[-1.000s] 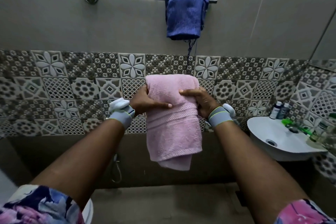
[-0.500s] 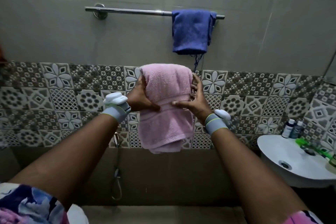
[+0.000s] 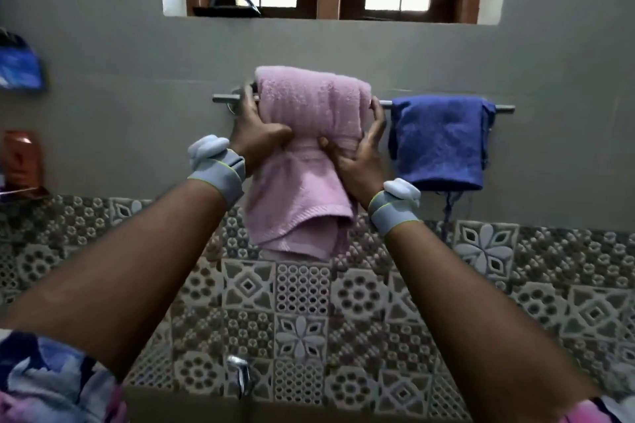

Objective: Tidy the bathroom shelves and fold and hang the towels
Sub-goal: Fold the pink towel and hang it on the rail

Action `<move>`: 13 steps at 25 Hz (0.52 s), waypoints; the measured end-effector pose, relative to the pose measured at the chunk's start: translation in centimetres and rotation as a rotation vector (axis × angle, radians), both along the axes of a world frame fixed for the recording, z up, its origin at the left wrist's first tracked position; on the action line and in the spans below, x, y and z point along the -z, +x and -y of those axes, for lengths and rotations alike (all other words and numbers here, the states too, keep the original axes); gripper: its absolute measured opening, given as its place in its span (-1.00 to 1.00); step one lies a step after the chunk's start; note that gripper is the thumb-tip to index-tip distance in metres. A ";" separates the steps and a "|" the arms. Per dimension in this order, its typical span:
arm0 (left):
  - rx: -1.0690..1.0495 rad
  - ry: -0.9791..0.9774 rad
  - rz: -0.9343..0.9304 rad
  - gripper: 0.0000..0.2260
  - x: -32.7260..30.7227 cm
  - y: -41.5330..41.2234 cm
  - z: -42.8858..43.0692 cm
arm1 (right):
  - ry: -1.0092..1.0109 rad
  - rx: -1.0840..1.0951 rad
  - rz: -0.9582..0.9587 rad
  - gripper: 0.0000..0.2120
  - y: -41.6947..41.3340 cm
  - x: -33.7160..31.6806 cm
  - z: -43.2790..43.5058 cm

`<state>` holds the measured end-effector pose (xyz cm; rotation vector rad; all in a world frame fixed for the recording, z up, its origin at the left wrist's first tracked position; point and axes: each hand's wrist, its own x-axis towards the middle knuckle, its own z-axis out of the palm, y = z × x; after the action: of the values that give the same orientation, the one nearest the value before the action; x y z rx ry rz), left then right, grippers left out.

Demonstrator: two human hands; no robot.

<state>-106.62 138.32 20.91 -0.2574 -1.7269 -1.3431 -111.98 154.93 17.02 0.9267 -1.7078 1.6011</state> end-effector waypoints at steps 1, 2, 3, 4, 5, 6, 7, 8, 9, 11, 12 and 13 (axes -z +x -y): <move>-0.077 -0.004 -0.068 -0.38 -1.7 -1.5 1.3 | -0.012 0.004 -0.069 -0.09 -1.6 -1.5 2.0; -0.145 -0.014 -0.119 -0.40 -3.2 -2.8 2.6 | -0.027 0.001 -0.130 -0.11 -3.0 -2.9 3.7; -0.190 -0.022 -0.162 -0.40 -4.4 -3.7 3.4 | -0.050 0.016 -0.190 -0.13 -4.0 -4.1 5.0; -0.229 -0.041 -0.208 -0.39 -5.8 -4.9 4.6 | -0.079 0.058 -0.252 -0.16 -5.5 -5.4 6.6; -0.257 -0.067 -0.262 -0.35 -6.9 -6.1 5.6 | -0.092 0.117 -0.306 -0.20 -6.6 -6.5 7.9; -0.272 -0.106 -0.324 -0.31 -7.7 -7.0 6.2 | -0.073 0.205 -0.342 -0.25 -7.1 -7.4 8.6; -0.298 -0.153 -0.385 -0.27 -8.2 -8.4 7.2 | -0.038 0.305 -0.367 -0.30 -8.1 -8.3 9.7; -0.348 -0.218 -0.421 -0.24 -8.5 -10.0 8.0 | 0.014 0.390 -0.395 -0.36 -9.1 -9.2 10.5; -0.442 -0.304 -0.428 -0.22 -8.4 -11.4 8.6 | 0.066 0.458 -0.428 -0.43 -10.4 -9.9 11.2; -0.726 -0.483 -0.403 -0.21 -7.7 -13.7 9.7 | 0.119 0.618 -0.479 -0.54 -12.8 -10.0 12.5; -0.860 -0.511 -0.389 -0.23 -7.6 -14.2 9.9 | 0.093 0.719 -0.511 -0.59 -13.7 -9.9 13.0; -0.961 -0.519 -0.386 -0.30 -7.7 -14.4 10.1 | 0.040 0.806 -0.552 -0.64 -14.3 -9.8 13.5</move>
<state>-120.99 128.24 28.65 0.0443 -1.5059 -0.1311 -126.26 141.47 26.87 0.5091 -1.4328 0.6994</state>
